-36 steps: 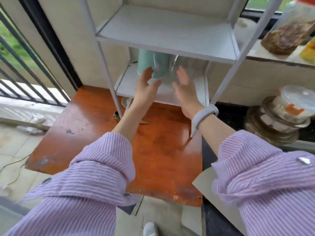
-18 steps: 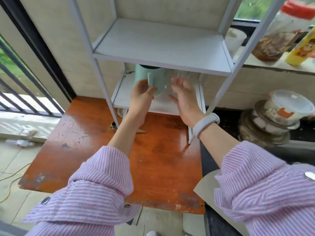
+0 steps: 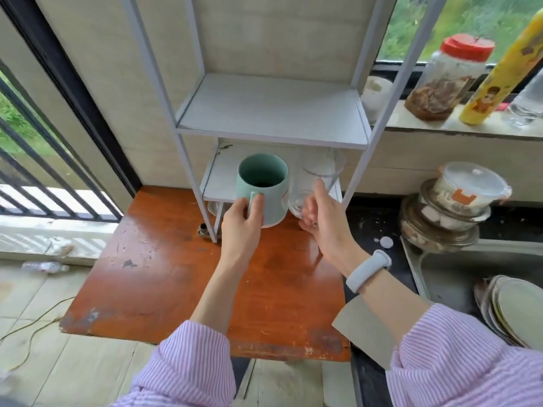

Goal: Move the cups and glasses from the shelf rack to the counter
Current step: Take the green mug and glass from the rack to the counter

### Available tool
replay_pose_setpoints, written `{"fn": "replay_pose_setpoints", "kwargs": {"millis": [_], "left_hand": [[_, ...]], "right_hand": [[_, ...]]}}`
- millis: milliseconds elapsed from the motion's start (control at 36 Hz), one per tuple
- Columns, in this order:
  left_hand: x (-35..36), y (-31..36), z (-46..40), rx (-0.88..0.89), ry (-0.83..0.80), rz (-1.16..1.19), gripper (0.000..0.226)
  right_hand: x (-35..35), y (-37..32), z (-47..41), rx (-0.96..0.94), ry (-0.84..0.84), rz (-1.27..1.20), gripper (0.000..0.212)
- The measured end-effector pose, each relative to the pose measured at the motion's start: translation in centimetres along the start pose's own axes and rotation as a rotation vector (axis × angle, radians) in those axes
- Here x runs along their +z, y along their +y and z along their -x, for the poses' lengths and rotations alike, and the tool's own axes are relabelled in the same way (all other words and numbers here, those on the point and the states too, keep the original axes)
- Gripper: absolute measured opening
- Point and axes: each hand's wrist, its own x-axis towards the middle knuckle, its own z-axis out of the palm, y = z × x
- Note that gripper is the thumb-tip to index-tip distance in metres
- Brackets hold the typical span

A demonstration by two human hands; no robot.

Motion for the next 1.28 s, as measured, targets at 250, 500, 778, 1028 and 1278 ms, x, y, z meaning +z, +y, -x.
{"fn": "replay_pose_setpoints", "kwargs": {"millis": [250,500,778,1028,1278], "left_hand": [[-0.2,-2.0,6.3,0.078,-0.041,-0.014,0.044],[4.4,-2.5,14.4,0.059,-0.201,-0.111,0.040],[17.6,0.7,25.6,0.182,-0.494,-0.099,0.043],[32.1,3.5,40.5,0.199,-0.825,-0.016,0.048],[43.7,7.1,53.5,0.312,-1.210,0.023,0.060]], "right_hand": [[-3.0,3.6,8.4,0.027,-0.001,0.023,0.054],[-10.2,7.6,17.5,0.144,0.112,0.016,0.055],[-24.2,7.4,28.8,0.119,0.477,-0.063,0.053],[-39.4,8.1,43.2,0.131,0.816,0.024,0.055],[-50.2,8.3,54.9,0.113,1.229,0.031,0.045]]}}
